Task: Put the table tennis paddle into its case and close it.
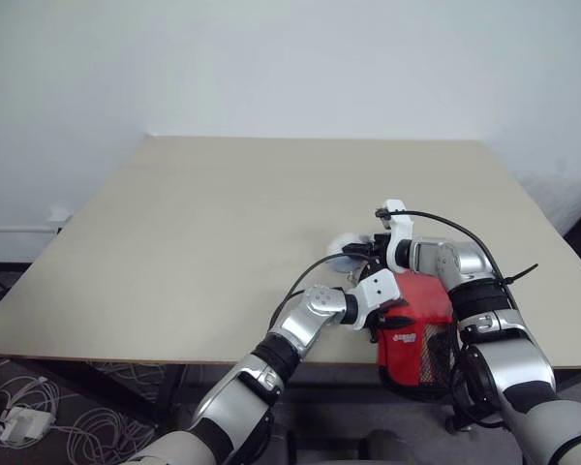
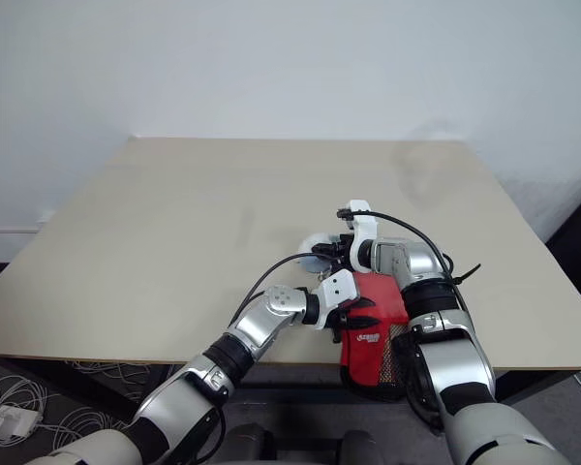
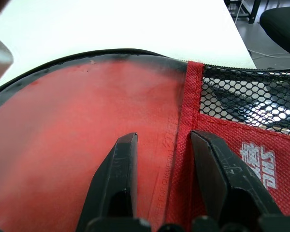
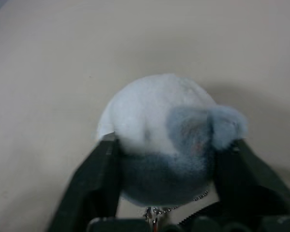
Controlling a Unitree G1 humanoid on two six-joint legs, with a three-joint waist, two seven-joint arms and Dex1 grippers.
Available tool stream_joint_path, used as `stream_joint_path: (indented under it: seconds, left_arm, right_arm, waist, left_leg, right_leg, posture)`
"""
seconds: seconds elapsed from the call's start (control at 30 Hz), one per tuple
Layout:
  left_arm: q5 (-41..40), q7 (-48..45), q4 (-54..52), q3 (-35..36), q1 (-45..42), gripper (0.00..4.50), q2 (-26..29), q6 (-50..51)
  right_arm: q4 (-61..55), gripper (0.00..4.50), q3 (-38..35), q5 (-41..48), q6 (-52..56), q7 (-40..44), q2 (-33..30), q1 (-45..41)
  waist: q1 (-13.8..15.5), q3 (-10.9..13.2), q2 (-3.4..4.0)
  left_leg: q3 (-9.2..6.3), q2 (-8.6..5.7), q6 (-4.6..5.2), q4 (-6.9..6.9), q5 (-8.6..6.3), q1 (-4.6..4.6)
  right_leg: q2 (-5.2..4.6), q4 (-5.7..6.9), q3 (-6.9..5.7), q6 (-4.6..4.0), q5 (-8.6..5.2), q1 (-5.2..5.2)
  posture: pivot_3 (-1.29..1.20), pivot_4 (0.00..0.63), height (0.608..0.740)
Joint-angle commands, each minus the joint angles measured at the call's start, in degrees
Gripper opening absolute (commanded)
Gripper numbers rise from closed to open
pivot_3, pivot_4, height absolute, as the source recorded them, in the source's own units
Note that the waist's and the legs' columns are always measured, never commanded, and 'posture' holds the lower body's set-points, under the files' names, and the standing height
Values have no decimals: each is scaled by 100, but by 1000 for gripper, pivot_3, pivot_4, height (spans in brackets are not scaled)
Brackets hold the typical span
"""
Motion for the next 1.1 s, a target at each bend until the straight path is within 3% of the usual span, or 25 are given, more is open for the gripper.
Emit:
stream_joint_path:
  seconds: [0.03, 0.13, 0.2, 0.53, 0.77, 0.9, 1.1]
  left_arm:
    - [295, 166, 447, -37, 101, 1736, 98, 360]
    - [311, 122, 392, -71, 143, 1736, 136, 455]
    - [319, 96, 372, -86, 160, 1736, 161, 472]
    - [369, 112, 468, -112, 83, 1736, 186, 406]
    - [352, 217, 447, -41, 78, 1736, 228, 439]
    - [344, 257, 423, -14, 90, 1736, 234, 471]
    - [321, 274, 402, 16, 113, 1736, 223, 540]
  right_arm:
    - [-533, 1112, -266, 28, -66, -158, -40, 4]
    - [-802, 261, -613, 116, -235, -503, 54, 72]
    - [-775, 41, -899, 105, -489, -842, 142, 73]
    - [519, 39, -1484, -363, -2357, -2165, 261, -98]
    - [1548, 39, -2028, -327, -3294, -2921, -64, -264]
    - [1475, 39, -2187, -281, -3355, -2966, -248, -123]
    - [-216, 38, -2452, 10, -2529, -2913, -525, 874]
  waist:
    - [0, 0, 0]
    - [-1, 0, -1]
    - [-1, -1, -1]
    - [-3, -2, -3]
    - [-4, -2, -3]
    - [-10, -2, -3]
    - [-2, -2, -2]
  left_leg:
    - [0, 0, 0, 0, 0, 0]
    - [0, 0, 0, 0, 0, 0]
    - [0, 0, 0, 0, 0, 1]
    - [2, 0, 1, -1, 1, 1]
    - [3, 0, 2, -1, 2, 1]
    - [3, 0, 2, -1, 2, 1]
    - [-1, -4, 5, -1, 3, 0]
  right_leg:
    - [0, 0, 0, 0, 0, -1]
    - [0, 0, 0, 0, 0, -1]
    - [0, 0, 0, 0, 0, -1]
    - [0, 1, 1, 0, 0, -1]
    - [0, 0, 2, 0, 0, 1]
    - [0, -1, 4, 0, 0, 2]
    - [-1, -4, 5, 0, 0, 6]
  posture:
    - [0, 0, 728]
    - [0, 0, 728]
    - [0, 0, 728]
    - [0, 0, 728]
    - [0, 0, 728]
    - [0, 0, 728]
    - [0, 0, 728]
